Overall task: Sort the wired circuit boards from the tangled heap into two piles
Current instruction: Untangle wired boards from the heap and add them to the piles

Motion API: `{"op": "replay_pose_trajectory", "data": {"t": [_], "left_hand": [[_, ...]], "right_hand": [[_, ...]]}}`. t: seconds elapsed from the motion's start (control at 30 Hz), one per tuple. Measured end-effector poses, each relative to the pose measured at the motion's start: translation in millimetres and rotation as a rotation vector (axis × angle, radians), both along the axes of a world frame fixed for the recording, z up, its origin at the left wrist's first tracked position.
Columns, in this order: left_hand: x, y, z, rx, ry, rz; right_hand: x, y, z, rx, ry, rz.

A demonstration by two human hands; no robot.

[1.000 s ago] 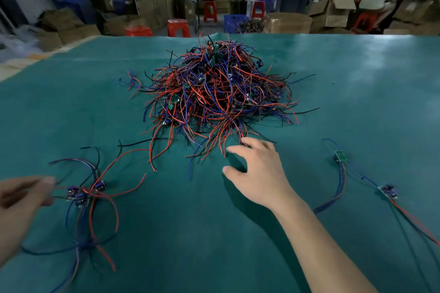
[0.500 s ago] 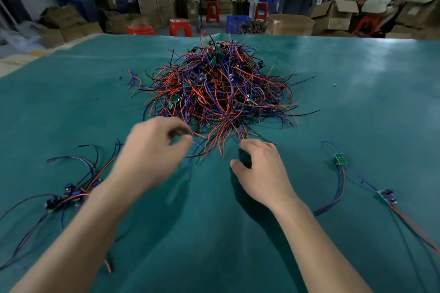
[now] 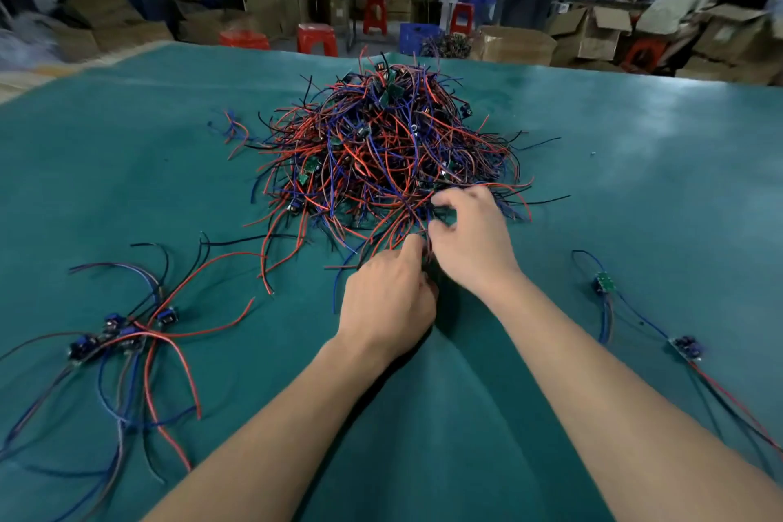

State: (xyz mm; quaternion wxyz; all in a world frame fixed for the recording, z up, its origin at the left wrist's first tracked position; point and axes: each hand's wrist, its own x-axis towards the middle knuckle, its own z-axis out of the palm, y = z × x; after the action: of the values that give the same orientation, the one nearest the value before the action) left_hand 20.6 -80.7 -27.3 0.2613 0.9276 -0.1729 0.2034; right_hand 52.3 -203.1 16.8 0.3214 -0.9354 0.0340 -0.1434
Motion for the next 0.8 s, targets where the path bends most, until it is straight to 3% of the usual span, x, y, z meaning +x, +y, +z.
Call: {"op": "replay_pose_trajectory", "data": {"t": [0.23, 0.47, 0.67, 0.8], "left_hand": [[2, 2, -1, -0.052, 0.028, -0.031], [3, 1, 0, -0.048, 0.051, -0.035], [1, 1, 2, -0.053, 0.022, -0.050], [0, 2, 4, -0.060, 0.019, -0.049]], "right_hand": [[59, -1, 15, -0.162, 0.080, -0.090], [74, 5, 24, -0.098, 0.077, -0.133], [60, -6, 12, 0.172, 0.046, -0.155], [34, -21, 12, 0.357, -0.130, -0.195]]}}
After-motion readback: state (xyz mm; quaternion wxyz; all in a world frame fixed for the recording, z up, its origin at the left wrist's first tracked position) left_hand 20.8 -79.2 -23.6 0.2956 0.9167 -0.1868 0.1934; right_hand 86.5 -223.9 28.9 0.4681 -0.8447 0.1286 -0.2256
